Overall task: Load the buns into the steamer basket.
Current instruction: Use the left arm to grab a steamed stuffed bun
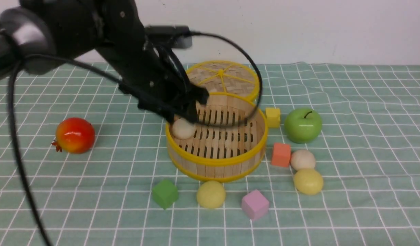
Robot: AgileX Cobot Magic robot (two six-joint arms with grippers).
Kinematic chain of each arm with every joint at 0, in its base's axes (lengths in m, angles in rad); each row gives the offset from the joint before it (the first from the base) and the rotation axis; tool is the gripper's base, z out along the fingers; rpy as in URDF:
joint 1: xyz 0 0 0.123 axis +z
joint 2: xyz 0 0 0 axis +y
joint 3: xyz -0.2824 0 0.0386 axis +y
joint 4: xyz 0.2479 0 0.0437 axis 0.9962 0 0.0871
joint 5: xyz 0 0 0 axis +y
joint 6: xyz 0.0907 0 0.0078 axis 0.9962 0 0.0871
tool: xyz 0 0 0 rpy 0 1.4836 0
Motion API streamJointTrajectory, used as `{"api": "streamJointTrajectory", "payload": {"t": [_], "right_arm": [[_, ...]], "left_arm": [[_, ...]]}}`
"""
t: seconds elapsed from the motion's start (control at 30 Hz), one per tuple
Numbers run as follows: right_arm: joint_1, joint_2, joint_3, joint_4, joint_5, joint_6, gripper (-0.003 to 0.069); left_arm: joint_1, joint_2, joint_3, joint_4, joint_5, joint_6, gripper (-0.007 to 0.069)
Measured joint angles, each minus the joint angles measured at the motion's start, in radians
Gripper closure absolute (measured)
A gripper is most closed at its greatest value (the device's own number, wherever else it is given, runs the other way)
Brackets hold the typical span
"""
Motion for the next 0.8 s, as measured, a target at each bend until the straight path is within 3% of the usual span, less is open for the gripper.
{"api": "streamJointTrajectory", "payload": {"t": [0.13,0.23,0.4,0.43,0.6,0.8], "right_arm": [[0.000,0.000,0.000,0.000,0.000,0.000,0.0419],[0.000,0.000,0.000,0.000,0.000,0.000,0.0419],[0.000,0.000,0.000,0.000,0.000,0.000,0.0419],[0.000,0.000,0.000,0.000,0.000,0.000,0.0419],[0.000,0.000,0.000,0.001,0.000,0.000,0.0419],[0.000,0.000,0.000,0.002,0.000,0.000,0.0419]], "left_arm": [[-0.146,-0.008,0.162,0.020,0.015,0.025,0.0499],[-0.219,0.016,0.187,0.058,-0.007,0.024,0.0529],[-0.221,0.050,0.180,0.137,-0.104,-0.056,0.0470],[-0.202,0.062,0.177,0.154,-0.143,-0.100,0.0420],[-0.156,0.099,0.176,0.167,-0.206,-0.156,0.0318],[-0.156,0.125,0.175,0.158,-0.267,-0.163,0.0293]]}}
